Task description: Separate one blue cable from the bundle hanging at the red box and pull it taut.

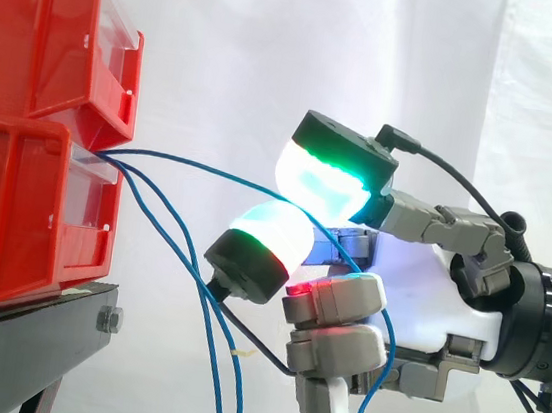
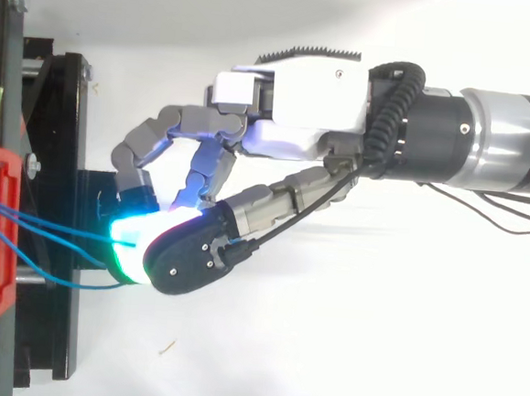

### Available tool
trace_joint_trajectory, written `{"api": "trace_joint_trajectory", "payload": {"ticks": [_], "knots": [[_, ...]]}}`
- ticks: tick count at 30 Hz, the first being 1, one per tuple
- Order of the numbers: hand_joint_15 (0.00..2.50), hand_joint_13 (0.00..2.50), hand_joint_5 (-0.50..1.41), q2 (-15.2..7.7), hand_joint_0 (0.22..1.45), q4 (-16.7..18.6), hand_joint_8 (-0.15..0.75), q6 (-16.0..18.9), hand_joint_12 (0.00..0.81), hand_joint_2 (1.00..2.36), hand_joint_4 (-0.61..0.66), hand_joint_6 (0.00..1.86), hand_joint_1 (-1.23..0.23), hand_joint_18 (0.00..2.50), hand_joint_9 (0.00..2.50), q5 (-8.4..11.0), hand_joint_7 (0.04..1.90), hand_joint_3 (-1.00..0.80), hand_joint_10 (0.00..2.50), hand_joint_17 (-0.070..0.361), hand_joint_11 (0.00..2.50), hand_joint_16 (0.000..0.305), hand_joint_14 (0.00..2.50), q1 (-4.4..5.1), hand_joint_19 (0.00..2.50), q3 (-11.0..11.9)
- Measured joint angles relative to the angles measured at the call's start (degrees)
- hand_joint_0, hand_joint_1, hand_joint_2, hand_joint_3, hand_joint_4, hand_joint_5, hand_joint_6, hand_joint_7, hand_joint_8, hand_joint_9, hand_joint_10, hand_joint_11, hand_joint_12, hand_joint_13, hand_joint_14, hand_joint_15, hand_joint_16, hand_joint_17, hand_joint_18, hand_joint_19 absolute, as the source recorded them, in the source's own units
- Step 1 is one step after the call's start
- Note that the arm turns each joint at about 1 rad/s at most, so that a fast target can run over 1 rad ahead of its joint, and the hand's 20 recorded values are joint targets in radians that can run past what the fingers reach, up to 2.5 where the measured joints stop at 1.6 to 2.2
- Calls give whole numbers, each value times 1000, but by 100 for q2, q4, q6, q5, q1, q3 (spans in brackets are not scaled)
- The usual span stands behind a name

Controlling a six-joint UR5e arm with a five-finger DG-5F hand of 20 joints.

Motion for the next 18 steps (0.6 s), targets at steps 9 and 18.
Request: {"api": "trace_joint_trajectory", "payload": {"ticks": [9, 18], "knots": [[1495, 1236, -165, -61, 630, 11, 404, 141, 431, 1020, 34, 886, -758, 1235, 1082, -6, 1095, -139, 384, 125, 1457, 56, 362, -10, 938, 0], [1396, 1169, -164, -183, 636, 274, 408, 259, 412, 1020, 41, 882, -765, 1329, 1047, -9, 1095, -137, 461, 120, 1424, 53, 925, -18, 1130, -1]]}}
